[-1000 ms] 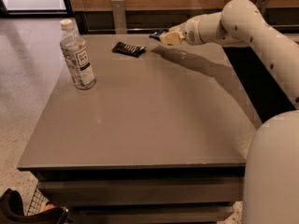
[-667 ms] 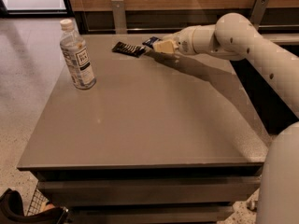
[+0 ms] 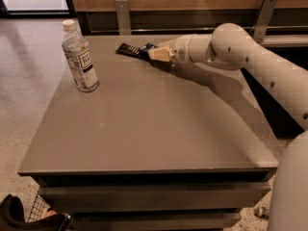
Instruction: Move rxbar blueberry near rxbar chocolate
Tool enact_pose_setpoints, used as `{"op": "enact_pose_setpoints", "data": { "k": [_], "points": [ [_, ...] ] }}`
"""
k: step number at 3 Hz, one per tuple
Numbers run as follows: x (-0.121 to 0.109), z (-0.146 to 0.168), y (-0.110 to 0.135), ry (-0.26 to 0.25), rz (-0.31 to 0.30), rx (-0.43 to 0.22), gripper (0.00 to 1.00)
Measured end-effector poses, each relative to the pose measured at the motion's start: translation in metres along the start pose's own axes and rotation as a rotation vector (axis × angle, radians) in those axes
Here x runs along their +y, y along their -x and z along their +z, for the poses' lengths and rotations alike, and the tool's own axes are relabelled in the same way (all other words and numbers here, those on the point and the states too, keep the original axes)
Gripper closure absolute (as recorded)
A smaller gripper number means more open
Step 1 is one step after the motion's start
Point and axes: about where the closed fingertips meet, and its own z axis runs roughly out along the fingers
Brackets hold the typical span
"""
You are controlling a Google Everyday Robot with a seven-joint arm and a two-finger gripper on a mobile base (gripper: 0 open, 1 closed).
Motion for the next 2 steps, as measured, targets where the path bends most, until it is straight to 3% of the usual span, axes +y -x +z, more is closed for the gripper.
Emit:
{"op": "enact_pose_setpoints", "data": {
  "k": [2],
  "points": [
    [0.0043,0.0049,-0.0007,0.009,0.001,0.001,0.1]
  ]
}}
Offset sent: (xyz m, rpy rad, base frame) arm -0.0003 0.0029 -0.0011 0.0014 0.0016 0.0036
